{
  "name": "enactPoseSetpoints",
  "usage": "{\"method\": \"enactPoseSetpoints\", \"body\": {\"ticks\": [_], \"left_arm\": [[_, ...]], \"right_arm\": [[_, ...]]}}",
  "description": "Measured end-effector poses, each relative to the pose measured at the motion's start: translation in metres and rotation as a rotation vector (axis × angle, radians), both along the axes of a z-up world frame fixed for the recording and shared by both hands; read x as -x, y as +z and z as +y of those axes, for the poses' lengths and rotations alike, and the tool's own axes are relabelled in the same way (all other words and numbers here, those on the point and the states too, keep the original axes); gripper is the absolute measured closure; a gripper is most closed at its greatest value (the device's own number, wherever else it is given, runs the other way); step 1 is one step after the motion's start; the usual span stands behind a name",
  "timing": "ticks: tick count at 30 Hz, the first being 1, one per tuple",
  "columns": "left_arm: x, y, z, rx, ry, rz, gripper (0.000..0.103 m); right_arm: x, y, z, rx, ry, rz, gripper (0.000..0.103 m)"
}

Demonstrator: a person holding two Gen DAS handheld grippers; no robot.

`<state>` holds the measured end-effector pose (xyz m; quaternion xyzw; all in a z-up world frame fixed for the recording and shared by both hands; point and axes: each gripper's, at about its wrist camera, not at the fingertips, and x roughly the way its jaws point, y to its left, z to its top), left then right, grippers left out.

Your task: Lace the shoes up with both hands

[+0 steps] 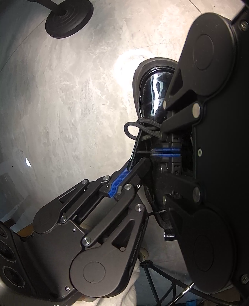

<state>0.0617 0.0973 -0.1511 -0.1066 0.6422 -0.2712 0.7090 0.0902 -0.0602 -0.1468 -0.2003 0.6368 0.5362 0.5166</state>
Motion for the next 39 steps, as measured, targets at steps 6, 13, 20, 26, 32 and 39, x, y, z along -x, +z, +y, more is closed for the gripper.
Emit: {"method": "enactPoseSetpoints", "body": {"ticks": [6,13,20,26,32,39], "left_arm": [[0.000,-0.001,0.000,0.000,-0.001,0.001,0.099],[0.005,0.005,-0.009,-0.040,-0.070,-0.064,0.099],[0.005,0.005,-0.010,-0.042,-0.073,-0.065,0.099],[0.004,0.006,-0.012,-0.041,-0.119,-0.066,0.093],[-0.023,-0.007,0.055,0.226,0.177,0.154,0.036],[-0.020,-0.042,0.083,0.248,0.558,0.301,0.034]], "right_arm": [[0.001,-0.002,0.000,0.006,-0.001,0.008,0.100],[-0.001,-0.005,0.002,0.011,-0.010,0.017,0.099],[-0.001,-0.007,0.004,0.004,-0.009,0.022,0.099],[-0.006,-0.001,0.003,-0.044,-0.039,0.000,0.099],[-0.006,-0.003,0.003,-0.048,-0.050,-0.003,0.099],[-0.003,-0.001,0.000,-0.049,-0.049,-0.009,0.099]]}}
